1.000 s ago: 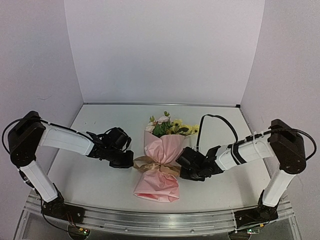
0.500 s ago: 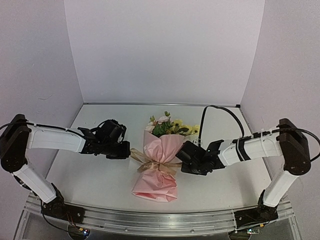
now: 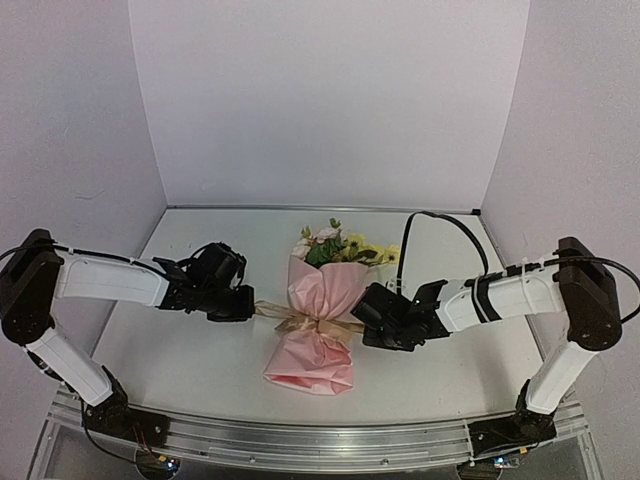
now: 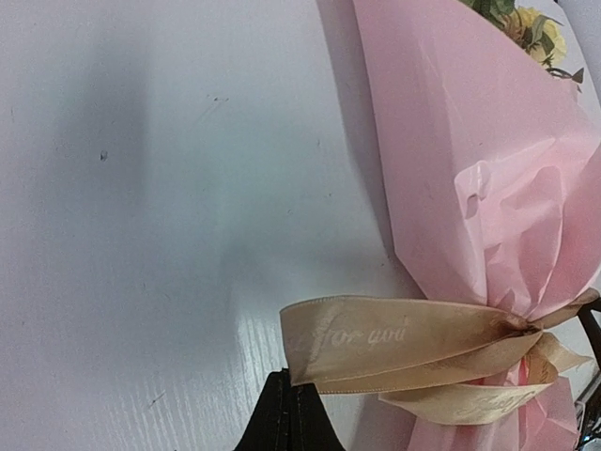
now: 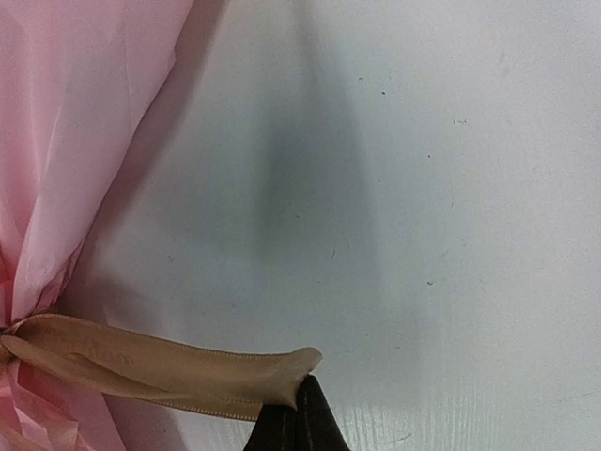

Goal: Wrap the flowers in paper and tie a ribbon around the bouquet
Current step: Tie the half-tied ribbon around the folded bouquet.

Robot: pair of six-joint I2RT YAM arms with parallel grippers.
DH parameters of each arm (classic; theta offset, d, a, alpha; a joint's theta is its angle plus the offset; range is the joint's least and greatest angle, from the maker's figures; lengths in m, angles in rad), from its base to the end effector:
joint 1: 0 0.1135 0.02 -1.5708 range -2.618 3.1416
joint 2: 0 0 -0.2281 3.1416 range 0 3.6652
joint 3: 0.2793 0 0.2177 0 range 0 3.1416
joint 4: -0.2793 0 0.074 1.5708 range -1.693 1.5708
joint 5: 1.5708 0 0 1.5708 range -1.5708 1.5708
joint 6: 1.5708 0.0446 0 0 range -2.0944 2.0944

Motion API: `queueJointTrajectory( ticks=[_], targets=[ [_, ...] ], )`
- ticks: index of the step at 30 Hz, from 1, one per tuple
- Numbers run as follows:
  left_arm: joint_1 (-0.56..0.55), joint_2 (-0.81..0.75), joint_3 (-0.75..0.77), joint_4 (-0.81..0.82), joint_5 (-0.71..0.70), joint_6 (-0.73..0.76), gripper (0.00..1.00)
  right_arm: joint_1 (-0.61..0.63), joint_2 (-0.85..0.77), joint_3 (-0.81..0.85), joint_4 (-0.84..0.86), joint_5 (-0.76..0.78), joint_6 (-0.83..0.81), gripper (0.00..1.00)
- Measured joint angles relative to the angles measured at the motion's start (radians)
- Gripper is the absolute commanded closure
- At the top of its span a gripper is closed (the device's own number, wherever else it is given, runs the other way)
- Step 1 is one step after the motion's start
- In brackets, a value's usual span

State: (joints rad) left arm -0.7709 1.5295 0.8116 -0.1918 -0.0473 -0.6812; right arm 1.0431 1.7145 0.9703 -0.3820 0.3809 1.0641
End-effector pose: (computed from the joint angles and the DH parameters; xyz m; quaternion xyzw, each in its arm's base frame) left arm 0.2026 -0.1939 0.1554 0.0347 0.9450 -0.1987 0.2575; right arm 0.1638 0.2482 0.1375 0.0518 0.9573 0.0969 0.2675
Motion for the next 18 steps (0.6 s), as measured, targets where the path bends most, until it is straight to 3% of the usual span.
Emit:
queueJointTrajectory(
  ticks=[18],
  targets=[
    [0.009,-0.032,-0.049,0.000,0.011,-0.016,1.00,-0.001,0.000,-0.017,0.014,0.000,0.013,1.00]
  ],
)
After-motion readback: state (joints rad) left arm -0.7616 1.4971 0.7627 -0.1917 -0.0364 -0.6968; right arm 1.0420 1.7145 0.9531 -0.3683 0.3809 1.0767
